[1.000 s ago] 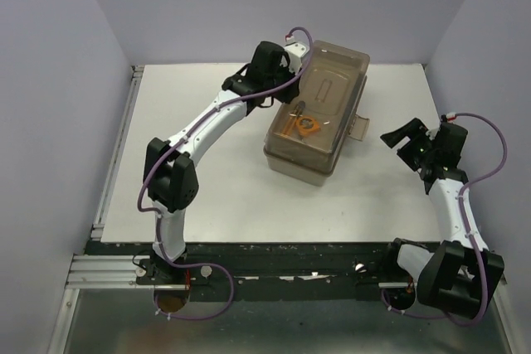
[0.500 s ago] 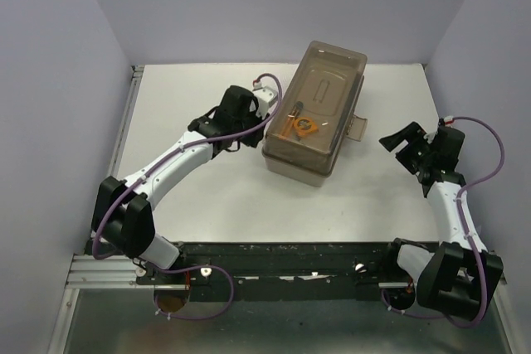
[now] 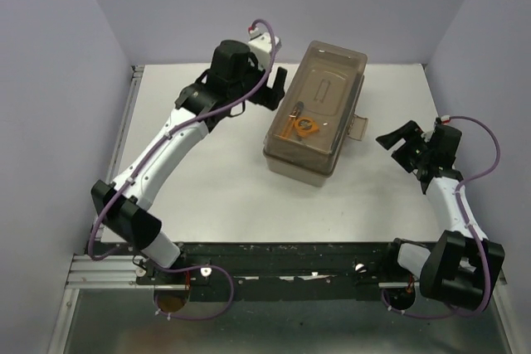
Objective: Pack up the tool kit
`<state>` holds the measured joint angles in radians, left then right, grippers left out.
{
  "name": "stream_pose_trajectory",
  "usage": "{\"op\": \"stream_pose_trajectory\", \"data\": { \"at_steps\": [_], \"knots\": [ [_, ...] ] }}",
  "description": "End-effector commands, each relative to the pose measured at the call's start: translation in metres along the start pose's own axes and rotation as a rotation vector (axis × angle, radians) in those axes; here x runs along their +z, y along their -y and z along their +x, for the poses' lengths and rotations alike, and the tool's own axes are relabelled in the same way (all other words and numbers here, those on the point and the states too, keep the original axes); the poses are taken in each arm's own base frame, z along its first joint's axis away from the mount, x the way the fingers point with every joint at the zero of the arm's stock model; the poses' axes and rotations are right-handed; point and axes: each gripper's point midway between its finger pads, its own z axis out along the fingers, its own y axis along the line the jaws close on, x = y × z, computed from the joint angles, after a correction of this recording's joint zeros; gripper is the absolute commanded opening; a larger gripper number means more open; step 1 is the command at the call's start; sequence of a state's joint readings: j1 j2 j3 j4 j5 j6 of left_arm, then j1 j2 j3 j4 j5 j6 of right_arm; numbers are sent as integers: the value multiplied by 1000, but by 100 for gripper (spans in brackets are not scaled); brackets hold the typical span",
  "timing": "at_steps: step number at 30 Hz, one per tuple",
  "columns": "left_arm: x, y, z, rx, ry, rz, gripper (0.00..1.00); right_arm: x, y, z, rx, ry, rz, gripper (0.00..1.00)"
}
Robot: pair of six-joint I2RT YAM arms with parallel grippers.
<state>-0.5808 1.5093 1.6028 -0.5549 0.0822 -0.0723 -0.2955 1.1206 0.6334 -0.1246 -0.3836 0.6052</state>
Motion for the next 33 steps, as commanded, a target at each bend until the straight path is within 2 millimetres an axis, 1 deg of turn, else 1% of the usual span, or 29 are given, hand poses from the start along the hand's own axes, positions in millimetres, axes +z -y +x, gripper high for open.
{"op": "stream_pose_trajectory", "data": {
  "at_steps": [1,3,4,5,7,10,12,13,14,16,17,19,23,25,27,33],
  "knots": [
    [57,6,-16,-7,-55,55,94,-4,-6,1,-15,6,-29,87],
    [78,5,-19,-3,-89,65,94,-4,-5,3,-12,3,-31,87],
    [91,5,-14,0,-116,72,94,-4,-5,3,-13,3,-34,87],
    [102,5,-14,-1,-128,77,94,-4,-6,4,-14,1,-36,87],
    [121,7,-8,3,-160,105,94,-4,-4,6,-17,-2,-33,87],
    [139,6,8,3,-207,106,94,-5,-4,6,-25,1,-32,87],
    [145,1,23,4,-243,92,94,-6,-4,6,-25,3,-32,87],
    [146,1,29,5,-253,93,92,-6,-5,5,-24,3,-34,87],
    [145,0,36,4,-268,91,88,-6,-5,5,-25,5,-33,87],
    [142,3,49,-1,-291,111,71,-5,-4,6,-26,4,-32,87],
    [139,5,53,-1,-296,115,66,-5,-4,5,-24,5,-31,87],
    [134,4,66,-3,-315,111,58,-5,-5,5,-23,3,-34,87],
    [121,-1,97,3,-380,88,51,-6,-4,5,-26,8,-34,87],
    [113,-3,116,1,-414,77,49,-6,-4,5,-28,9,-32,87],
    [102,-4,137,1,-445,65,48,-5,-3,6,-26,6,-30,87],
    [67,-14,181,-11,-518,-3,46,-4,-1,8,-19,-1,-24,87]
  ]
}}
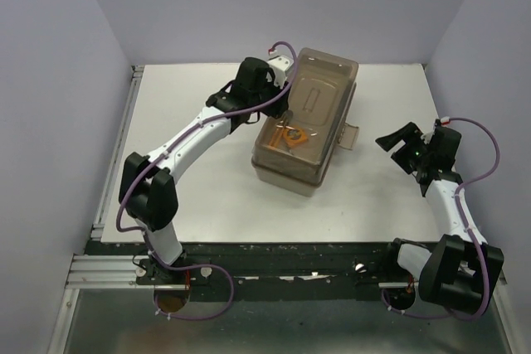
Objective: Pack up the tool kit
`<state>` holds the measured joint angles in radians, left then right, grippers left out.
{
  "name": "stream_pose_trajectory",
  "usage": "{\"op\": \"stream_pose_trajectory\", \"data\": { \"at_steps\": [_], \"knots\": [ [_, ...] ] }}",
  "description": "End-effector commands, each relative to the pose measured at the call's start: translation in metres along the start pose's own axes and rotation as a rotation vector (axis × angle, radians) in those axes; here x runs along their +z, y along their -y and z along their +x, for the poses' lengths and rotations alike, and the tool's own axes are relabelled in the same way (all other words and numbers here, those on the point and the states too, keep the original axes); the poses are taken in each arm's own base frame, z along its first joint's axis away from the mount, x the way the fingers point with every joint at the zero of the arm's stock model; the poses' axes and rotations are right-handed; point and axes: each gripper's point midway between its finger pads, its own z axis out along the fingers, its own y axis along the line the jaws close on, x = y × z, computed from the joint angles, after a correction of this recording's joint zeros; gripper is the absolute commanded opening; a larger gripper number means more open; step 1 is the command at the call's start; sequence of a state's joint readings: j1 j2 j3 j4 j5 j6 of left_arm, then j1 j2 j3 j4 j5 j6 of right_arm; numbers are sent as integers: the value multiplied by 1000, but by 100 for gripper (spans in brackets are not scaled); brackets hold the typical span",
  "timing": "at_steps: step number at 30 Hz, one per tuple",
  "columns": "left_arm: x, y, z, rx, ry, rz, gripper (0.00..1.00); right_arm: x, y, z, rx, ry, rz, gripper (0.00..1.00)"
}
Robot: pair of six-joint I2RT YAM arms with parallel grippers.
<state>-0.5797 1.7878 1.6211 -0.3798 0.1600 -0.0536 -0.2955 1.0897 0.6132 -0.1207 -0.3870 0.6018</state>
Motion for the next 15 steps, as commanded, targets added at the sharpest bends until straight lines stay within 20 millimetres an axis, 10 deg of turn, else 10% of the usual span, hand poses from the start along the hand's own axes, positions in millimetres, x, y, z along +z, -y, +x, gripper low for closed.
{"op": "stream_pose_trajectory", "data": {
  "at_steps": [1,9,15],
  "knots": [
    [-32,-15,143,-42,-434,-86,46,1,0,5,-12,-7,-15,87],
    [-85,-25,167,-75,-431,-180,46,6,7,13,7,-27,-3,86],
    [-106,-23,110,-50,-288,-178,61,29,-1,41,-15,-111,10,84]
  ]
}}
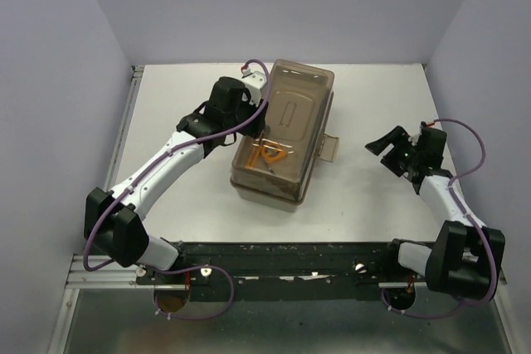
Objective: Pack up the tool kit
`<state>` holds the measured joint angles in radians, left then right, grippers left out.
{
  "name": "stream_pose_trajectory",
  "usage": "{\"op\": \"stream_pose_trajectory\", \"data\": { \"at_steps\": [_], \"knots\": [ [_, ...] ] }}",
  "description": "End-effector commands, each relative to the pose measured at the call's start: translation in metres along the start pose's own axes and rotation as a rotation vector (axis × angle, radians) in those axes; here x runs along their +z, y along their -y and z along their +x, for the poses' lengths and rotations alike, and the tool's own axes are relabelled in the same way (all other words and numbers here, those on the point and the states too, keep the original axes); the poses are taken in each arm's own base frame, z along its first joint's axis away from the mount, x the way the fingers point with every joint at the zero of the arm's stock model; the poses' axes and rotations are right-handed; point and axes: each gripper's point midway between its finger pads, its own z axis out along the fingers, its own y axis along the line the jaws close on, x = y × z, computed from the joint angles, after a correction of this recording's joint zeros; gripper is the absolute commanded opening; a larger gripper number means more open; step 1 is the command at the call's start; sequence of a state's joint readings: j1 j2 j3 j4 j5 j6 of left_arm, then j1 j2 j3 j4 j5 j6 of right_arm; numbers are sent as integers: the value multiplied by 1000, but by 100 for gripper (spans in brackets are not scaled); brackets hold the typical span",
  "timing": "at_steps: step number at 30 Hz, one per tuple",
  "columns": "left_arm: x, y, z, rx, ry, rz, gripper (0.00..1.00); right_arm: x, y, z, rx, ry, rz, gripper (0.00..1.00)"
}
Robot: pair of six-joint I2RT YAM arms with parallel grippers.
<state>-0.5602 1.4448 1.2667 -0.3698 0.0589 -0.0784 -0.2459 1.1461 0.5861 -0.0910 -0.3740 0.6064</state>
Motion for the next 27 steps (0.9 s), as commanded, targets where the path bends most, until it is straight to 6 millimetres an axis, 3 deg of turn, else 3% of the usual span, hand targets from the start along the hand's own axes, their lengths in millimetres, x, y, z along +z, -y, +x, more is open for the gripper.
{"op": "stream_pose_trajectory", "data": {
  "at_steps": [1,5,9,15,21,27],
  "knots": [
    [-29,-15,52,6,-263,-65,66,22,-15,22,-20,-62,-20,84],
    [-42,-13,-11,20,-117,-65,85,44,-28,41,1,-116,-47,84],
    [-45,-12,-43,39,-43,-59,93,57,-32,54,9,-163,-49,84],
    [-13,0,-22,-38,-109,66,98,68,-36,71,21,-230,-85,84],
    [10,-21,0,-46,-173,5,98,67,-57,90,46,-303,-208,84],
    [20,-37,19,-74,-201,-26,98,57,-76,91,57,-318,-288,84]
  ]
}}
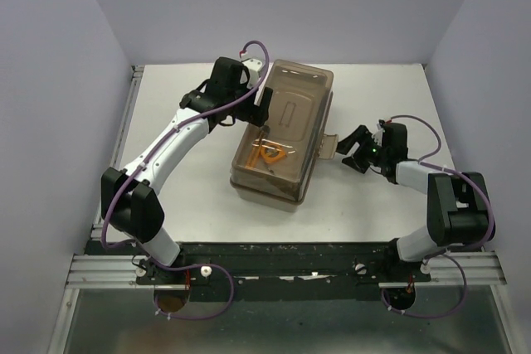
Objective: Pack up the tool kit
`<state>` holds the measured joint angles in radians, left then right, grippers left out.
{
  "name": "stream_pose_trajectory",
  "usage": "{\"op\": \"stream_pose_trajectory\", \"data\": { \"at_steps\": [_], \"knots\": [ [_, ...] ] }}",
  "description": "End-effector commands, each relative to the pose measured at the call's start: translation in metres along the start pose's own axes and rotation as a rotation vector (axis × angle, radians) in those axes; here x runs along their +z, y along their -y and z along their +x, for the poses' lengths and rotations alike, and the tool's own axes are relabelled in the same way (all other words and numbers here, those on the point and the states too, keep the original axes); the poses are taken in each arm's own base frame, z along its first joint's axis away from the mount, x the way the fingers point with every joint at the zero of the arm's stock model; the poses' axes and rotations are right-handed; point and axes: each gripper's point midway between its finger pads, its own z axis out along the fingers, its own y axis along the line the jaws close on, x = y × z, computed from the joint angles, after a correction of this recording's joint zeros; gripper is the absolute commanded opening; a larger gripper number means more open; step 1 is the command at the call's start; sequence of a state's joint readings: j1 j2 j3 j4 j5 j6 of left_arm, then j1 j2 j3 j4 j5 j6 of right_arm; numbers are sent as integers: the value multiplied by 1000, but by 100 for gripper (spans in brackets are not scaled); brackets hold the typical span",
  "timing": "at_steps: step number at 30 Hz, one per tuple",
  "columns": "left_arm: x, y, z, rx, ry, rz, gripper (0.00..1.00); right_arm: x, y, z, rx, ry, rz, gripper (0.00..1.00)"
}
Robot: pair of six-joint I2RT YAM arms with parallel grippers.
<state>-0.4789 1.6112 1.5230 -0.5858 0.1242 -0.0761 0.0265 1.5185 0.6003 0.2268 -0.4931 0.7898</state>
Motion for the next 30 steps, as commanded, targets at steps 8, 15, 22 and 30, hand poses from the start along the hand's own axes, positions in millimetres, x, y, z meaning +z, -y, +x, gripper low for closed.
{"op": "stream_pose_trajectory", "data": {
  "at_steps": [8,15,22,30],
  "knots": [
    [14,-10,33,-23,-81,7,97,-15,-37,10,30,-18,-165,84],
    [16,-10,36,-24,-90,12,97,-18,-51,14,47,-16,-227,83],
    [15,-13,35,-18,-87,-3,96,-26,-65,11,57,8,-282,83],
    [14,-13,36,-15,-88,-6,96,-33,-74,7,47,41,-319,83]
  ]
}}
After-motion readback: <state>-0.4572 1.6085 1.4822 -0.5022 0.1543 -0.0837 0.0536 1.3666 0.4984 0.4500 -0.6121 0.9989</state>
